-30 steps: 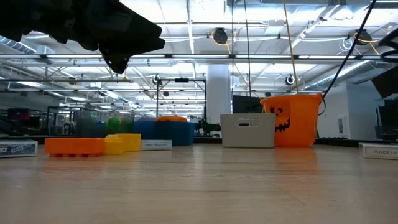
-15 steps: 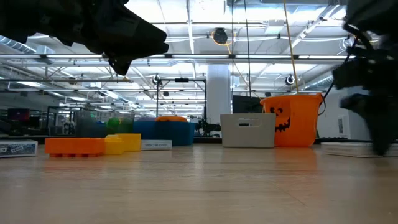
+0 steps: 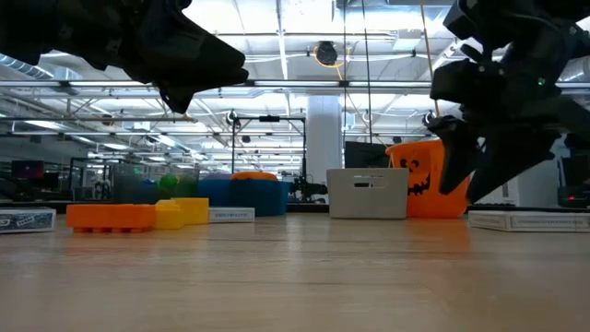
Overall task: Pick & Place Toys
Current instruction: Put the brown deck of cards into the gray bin
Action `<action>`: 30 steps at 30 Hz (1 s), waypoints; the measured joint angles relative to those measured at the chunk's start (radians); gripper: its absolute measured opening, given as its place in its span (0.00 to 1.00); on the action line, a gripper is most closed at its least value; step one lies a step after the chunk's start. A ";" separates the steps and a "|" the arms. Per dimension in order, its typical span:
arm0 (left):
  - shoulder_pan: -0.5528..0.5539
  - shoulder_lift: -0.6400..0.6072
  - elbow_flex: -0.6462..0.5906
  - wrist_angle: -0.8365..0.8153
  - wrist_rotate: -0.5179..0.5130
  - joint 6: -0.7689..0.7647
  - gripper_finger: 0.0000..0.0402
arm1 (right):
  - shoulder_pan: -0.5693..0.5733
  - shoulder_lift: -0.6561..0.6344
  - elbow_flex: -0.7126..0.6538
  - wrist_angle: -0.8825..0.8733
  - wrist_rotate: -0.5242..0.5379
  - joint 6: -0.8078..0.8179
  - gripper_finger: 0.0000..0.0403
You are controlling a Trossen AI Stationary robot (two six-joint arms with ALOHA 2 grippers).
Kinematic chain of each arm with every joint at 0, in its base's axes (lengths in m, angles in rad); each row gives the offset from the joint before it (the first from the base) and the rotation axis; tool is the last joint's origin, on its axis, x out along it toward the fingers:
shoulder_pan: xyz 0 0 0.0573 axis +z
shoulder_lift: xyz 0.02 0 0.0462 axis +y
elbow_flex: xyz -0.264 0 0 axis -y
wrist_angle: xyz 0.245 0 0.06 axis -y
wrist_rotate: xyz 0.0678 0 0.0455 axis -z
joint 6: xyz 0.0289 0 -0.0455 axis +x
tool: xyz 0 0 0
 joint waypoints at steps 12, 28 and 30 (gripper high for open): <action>0.000 0.000 0.000 -0.001 0.000 -0.009 0.29 | -0.003 -0.234 0.001 -0.251 -0.073 0.169 0.53; 0.000 0.000 0.000 -0.005 0.000 -0.006 0.29 | -0.003 -0.221 0.001 -0.401 -0.118 0.294 0.77; 0.000 0.000 0.000 -0.006 0.000 -0.005 0.29 | -0.006 -0.195 0.001 -0.397 -0.131 0.257 0.80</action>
